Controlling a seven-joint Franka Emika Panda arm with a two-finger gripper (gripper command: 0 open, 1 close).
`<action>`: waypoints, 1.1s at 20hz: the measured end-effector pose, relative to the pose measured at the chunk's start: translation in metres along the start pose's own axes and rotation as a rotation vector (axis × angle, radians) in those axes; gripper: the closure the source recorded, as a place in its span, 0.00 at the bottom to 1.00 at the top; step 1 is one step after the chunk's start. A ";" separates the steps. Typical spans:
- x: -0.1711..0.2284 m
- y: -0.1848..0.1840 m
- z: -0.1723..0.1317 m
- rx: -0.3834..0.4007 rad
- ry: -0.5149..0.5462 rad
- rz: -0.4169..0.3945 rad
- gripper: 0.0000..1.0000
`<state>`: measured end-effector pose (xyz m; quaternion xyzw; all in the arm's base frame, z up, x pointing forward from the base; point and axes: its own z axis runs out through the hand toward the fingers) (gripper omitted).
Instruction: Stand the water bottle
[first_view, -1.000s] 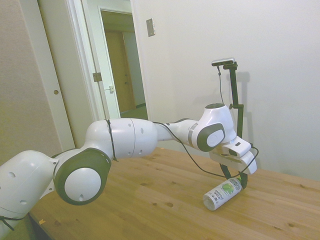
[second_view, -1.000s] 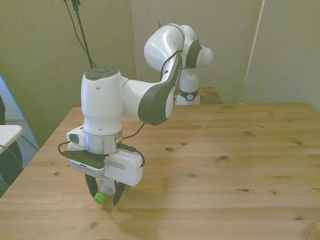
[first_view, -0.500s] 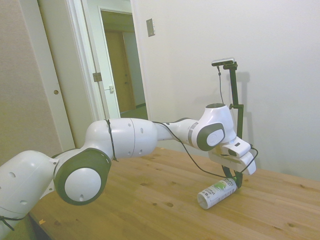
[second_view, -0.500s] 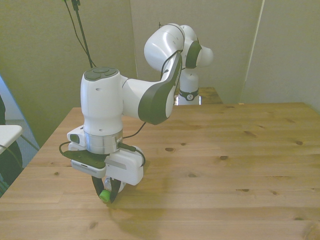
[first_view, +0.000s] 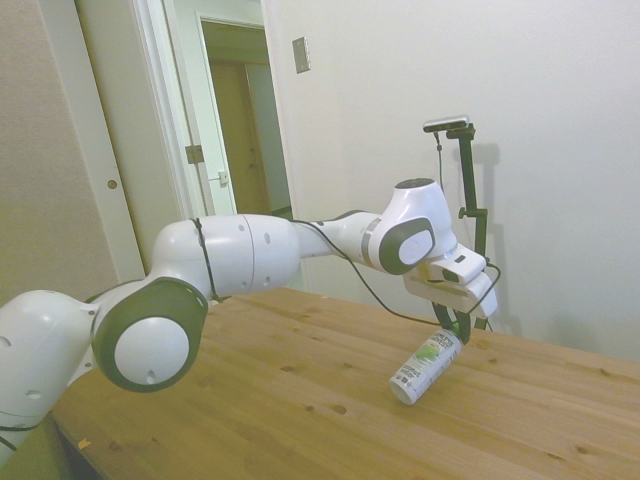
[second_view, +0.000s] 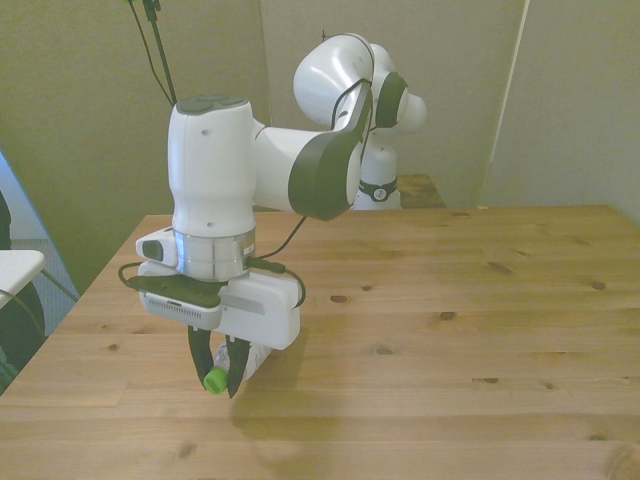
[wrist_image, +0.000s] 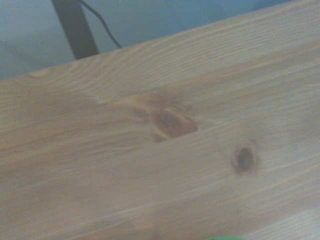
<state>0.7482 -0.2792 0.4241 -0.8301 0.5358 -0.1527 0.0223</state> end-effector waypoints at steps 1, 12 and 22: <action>-0.007 -0.004 -0.009 0.014 0.001 -0.010 1.00; -0.073 -0.018 -0.093 0.217 0.124 -0.082 1.00; -0.161 0.016 -0.112 0.342 0.289 -0.125 1.00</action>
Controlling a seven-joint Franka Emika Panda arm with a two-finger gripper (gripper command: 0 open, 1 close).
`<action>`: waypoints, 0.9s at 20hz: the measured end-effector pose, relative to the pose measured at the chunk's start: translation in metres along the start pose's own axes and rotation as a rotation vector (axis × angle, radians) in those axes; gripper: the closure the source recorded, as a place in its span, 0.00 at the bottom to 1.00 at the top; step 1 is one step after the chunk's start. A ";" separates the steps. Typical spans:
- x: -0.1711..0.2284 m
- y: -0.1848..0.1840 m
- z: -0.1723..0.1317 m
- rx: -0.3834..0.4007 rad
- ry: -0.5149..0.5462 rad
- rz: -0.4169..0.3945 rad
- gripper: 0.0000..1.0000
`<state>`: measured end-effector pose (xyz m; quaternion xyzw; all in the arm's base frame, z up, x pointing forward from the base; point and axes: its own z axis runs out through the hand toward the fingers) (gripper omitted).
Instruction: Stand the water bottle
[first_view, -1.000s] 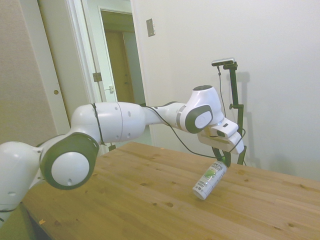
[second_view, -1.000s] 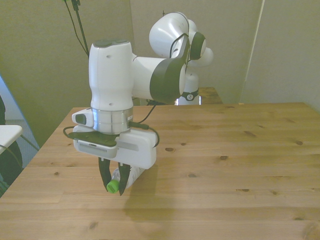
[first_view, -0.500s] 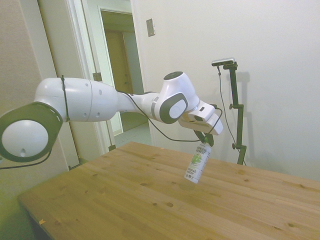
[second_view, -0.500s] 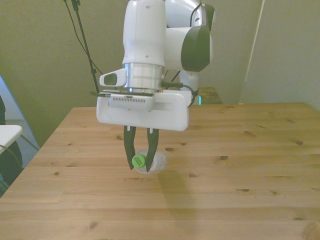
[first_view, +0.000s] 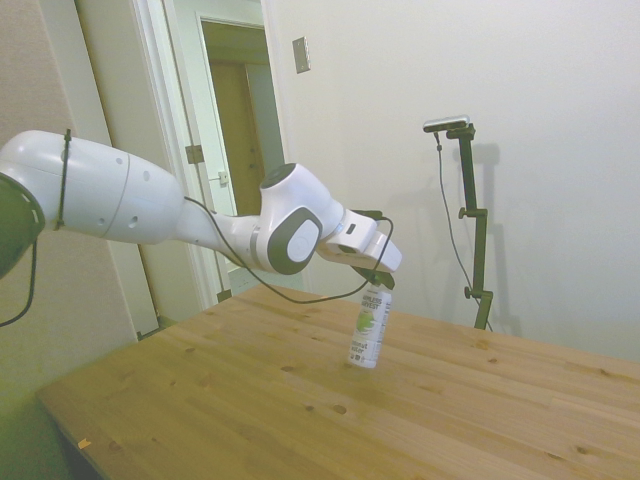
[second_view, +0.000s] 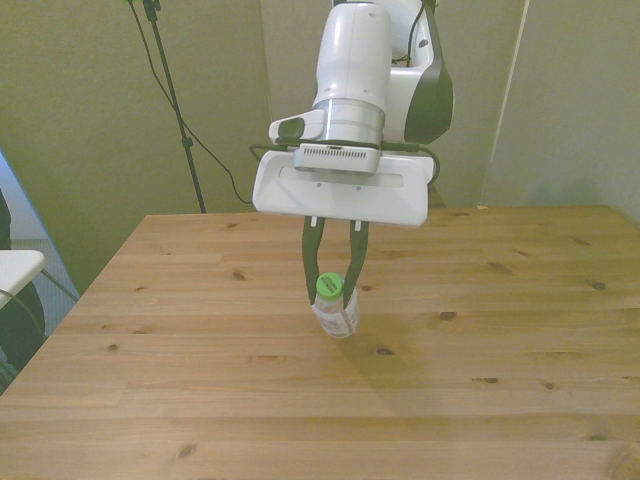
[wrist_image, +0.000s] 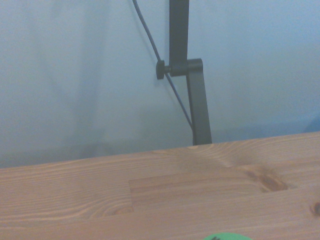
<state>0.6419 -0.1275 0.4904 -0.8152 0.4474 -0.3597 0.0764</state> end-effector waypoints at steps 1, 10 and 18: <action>-0.009 0.004 -0.007 0.012 0.018 0.000 1.00; -0.026 0.005 -0.054 0.091 0.145 0.056 1.00; -0.013 -0.018 -0.047 0.184 0.278 0.123 1.00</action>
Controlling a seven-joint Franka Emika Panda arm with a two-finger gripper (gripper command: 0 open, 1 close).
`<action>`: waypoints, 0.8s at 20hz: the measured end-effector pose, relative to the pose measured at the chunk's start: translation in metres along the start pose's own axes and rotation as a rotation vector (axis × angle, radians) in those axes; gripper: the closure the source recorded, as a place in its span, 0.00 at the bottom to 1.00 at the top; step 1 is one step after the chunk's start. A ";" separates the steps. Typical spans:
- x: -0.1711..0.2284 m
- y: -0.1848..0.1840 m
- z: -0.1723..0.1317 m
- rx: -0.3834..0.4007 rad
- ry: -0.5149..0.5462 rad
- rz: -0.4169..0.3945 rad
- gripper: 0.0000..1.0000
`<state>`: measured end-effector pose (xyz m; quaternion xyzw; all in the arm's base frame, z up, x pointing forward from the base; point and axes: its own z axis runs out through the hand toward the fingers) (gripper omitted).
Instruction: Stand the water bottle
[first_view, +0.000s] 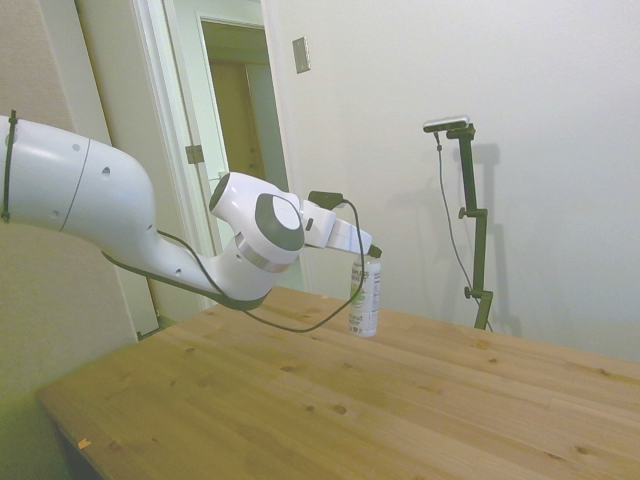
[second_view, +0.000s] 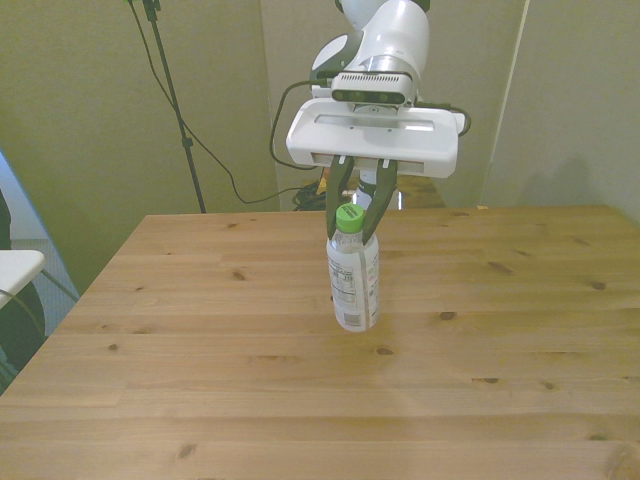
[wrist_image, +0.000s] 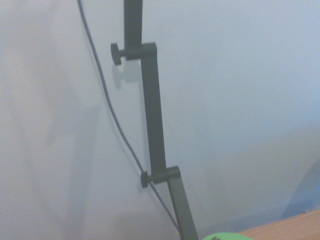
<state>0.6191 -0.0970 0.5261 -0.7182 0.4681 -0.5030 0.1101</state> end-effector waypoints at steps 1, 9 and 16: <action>-0.002 -0.004 0.002 0.007 0.012 0.005 1.00; -0.051 -0.012 0.033 0.033 0.065 0.034 1.00; -0.070 -0.008 0.049 0.059 0.093 0.036 1.00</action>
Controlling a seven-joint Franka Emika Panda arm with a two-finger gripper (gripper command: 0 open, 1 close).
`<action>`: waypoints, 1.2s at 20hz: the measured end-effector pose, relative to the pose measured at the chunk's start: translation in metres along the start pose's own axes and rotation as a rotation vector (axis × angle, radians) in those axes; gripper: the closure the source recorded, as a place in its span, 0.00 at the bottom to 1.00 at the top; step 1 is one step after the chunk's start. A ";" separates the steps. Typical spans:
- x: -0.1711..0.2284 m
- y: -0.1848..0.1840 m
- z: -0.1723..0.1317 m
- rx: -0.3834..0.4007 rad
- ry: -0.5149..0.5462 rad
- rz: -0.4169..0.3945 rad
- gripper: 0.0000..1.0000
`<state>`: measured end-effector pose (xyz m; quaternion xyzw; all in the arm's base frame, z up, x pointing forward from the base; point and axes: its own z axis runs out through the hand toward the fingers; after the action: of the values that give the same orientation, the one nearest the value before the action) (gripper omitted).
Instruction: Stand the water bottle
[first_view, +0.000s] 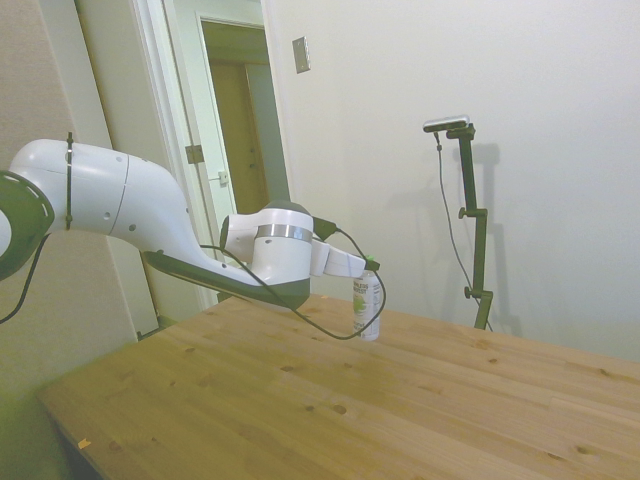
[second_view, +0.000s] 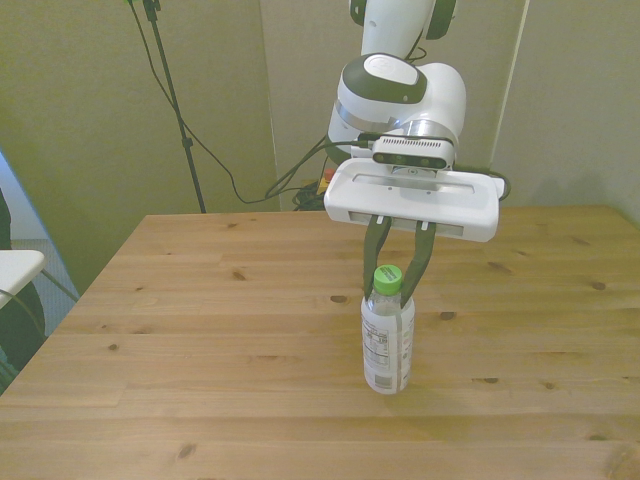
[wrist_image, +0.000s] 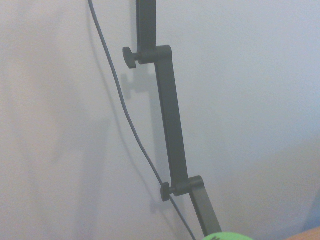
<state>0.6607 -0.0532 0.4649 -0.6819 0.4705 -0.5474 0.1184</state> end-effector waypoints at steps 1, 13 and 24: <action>0.002 -0.006 0.001 0.009 0.007 0.008 1.00; -0.016 0.004 0.036 -0.012 0.008 -0.014 1.00; -0.024 0.013 0.044 -0.031 0.010 -0.021 0.00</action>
<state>0.6929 -0.0572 0.4251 -0.6860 0.4722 -0.5445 0.0997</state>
